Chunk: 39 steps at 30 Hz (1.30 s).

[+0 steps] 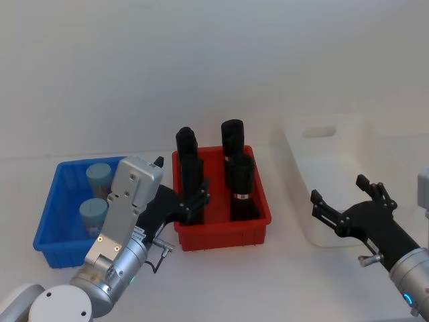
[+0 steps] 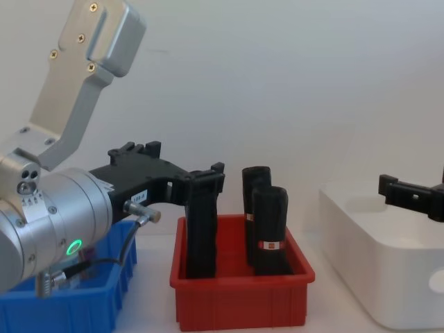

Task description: Pick the cotton swabs from the blue box and place them into the white box.

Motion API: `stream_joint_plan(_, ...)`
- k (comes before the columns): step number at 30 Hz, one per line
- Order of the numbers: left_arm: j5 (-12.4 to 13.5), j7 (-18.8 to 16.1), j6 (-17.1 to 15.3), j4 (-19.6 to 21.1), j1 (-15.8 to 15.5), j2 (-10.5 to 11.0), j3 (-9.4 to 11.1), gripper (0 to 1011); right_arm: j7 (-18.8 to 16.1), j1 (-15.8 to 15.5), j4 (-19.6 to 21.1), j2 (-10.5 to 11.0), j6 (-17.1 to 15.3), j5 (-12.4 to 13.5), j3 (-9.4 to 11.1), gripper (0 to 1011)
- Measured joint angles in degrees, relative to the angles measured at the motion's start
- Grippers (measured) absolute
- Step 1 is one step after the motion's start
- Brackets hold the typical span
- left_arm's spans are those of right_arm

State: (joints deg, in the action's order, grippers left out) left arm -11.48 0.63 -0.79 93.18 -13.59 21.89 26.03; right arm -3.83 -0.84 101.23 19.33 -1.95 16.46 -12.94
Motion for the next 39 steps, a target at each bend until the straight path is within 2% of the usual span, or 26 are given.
stream_joint_plan(39, 0.0, 0.0, 0.0, 0.0, 0.0, 0.0, 0.0, 1004, 0.0, 0.0, 0.0, 0.0, 0.0, 0.0, 0.0, 1002)
